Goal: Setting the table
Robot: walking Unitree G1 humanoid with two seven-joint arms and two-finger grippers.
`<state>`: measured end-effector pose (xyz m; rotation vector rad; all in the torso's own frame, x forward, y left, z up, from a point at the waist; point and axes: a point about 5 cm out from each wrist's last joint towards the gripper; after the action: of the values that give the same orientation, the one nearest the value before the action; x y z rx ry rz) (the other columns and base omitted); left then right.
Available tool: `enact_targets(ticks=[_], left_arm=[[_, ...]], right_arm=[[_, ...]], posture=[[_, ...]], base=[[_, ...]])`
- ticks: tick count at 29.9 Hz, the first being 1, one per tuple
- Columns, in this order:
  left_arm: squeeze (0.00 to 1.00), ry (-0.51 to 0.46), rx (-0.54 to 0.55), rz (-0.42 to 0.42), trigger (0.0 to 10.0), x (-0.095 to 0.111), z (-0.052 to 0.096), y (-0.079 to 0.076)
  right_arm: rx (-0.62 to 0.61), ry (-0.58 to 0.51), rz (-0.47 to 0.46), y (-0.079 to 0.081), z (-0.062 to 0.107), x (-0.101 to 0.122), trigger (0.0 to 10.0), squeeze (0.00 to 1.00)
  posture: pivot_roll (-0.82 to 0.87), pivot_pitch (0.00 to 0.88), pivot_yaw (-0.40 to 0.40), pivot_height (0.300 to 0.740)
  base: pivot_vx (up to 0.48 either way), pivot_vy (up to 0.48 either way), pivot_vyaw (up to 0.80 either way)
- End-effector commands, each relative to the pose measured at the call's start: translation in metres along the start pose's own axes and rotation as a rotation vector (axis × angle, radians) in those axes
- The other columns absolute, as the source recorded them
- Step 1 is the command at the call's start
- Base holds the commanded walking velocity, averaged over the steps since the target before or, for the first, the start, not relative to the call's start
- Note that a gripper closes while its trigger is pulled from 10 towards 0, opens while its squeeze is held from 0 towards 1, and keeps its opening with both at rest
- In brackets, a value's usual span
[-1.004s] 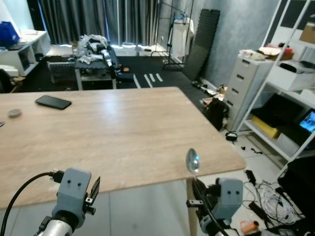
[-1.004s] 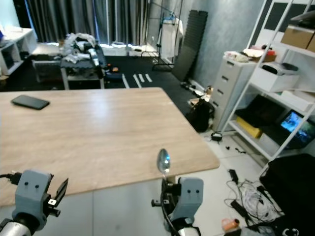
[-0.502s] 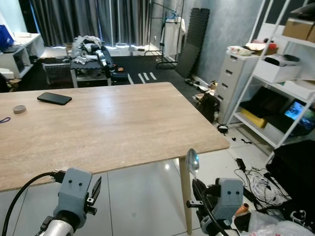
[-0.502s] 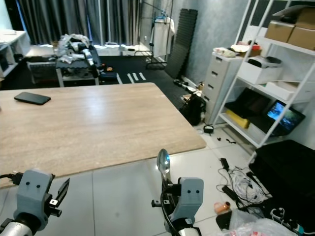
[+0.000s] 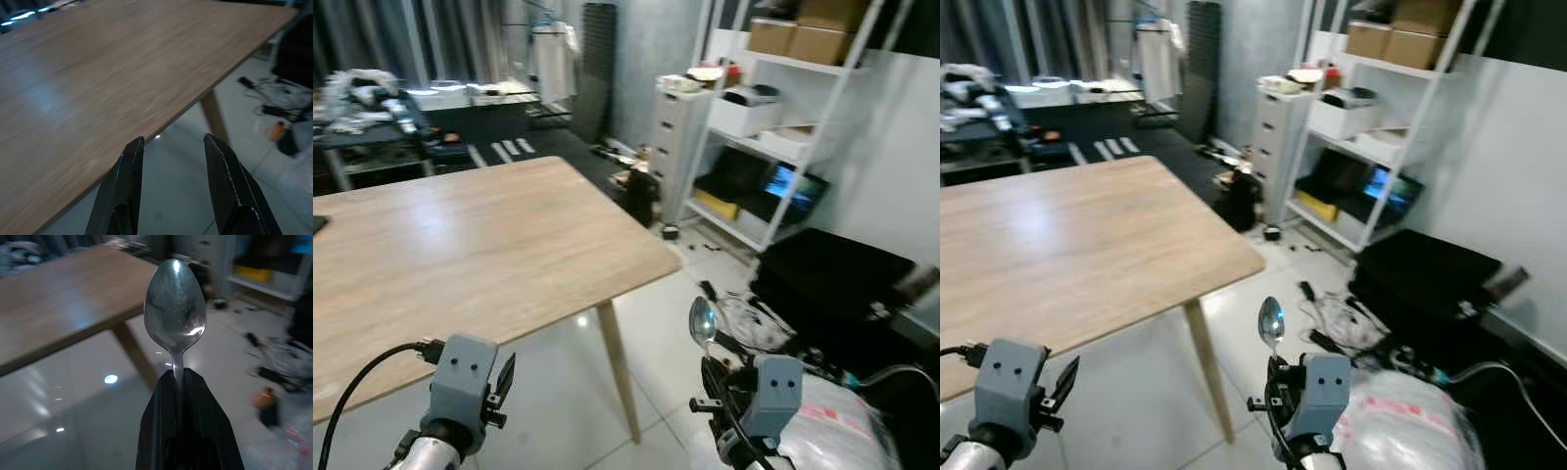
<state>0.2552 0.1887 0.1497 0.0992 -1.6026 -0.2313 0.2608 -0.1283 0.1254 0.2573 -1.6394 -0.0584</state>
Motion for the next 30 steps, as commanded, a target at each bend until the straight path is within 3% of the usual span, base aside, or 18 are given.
enact_targets(ticks=[1,7,13,17,20,22,25,26,27,30], left_arm=[[0.0,0.023,-0.009,-0.007,10.0,-0.006,0.001,-0.001],[0.0,0.077,-0.055,0.001,10.0,-0.017,0.002,-0.007],[0.0,0.276,-0.202,0.093,10.0,-0.068,0.005,-0.023],[0.0,0.374,-0.264,0.178,10.0,-0.092,0.006,-0.029],[0.0,0.504,-0.254,0.243,10.0,-0.123,0.018,-0.02],[0.0,0.539,-0.243,0.252,10.0,-0.131,0.023,-0.017],[0.0,0.64,-0.24,0.27,10.0,-0.157,0.044,-0.01],[0.0,0.64,-0.24,0.27,10.0,-0.157,0.044,-0.01],[0.0,0.693,-0.226,0.294,10.0,-0.17,0.056,-0.008],[0.0,0.712,-0.223,0.302,10.0,-0.175,0.061,-0.007]], right_arm=[[-0.044,0.039,-0.001,-0.008,0.004,-0.009,10.0,0.0],[-0.102,0.141,0.07,-0.03,0.013,-0.034,10.0,0.0],[-0.188,0.336,0.149,-0.063,0.027,-0.074,10.0,0.0],[-0.198,0.402,0.163,-0.071,0.033,-0.091,10.0,0.0],[-0.201,0.515,0.171,-0.078,0.044,-0.114,10.0,0.0],[-0.208,0.558,0.168,-0.08,0.049,-0.121,10.0,0.0],[-0.239,0.687,0.163,-0.089,0.068,-0.145,10.0,0.0],[-0.239,0.687,0.163,-0.089,0.068,-0.145,10.0,0.0],[-0.247,0.751,0.134,-0.091,0.079,-0.156,10.0,0.0],[-0.246,0.778,0.127,-0.091,0.085,-0.16,10.0,0.0]], posture=[[0.08,0.06,0.042,0.74],[0.08,0.061,0.043,0.74],[0.07,0.06,0.038,0.74],[0.06,0.057,0.041,0.74],[0.05,0.057,0.041,0.74],[0.05,0.057,0.041,0.74],[0.06,0.058,0.035,0.74],[0.06,0.058,0.035,0.74],[0.05,0.059,0.032,0.74],[0.05,0.06,0.029,0.74]], base=[[0.0,0.0,-0.8],[0.0,0.0,-0.8],[0.0,0.0,-0.8],[0.0,0.0,-0.8],[0.0,0.0,-0.8],[0.0,0.0,-0.8],[0.0,0.0,-0.8],[0.0,0.0,-0.8],[0.0,0.0,-0.8],[0.0,0.0,-0.8]])
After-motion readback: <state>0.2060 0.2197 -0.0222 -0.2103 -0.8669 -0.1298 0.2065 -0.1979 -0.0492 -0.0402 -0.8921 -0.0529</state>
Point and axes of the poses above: a point about 5 cm out from each wrist's last joint towards the gripper, its own z axis pointing back from the gripper into the wrist, its own x axis along the axis of the wrist's last joint, y = z × x, and after that the axes turned 1 degree about z, right-handed
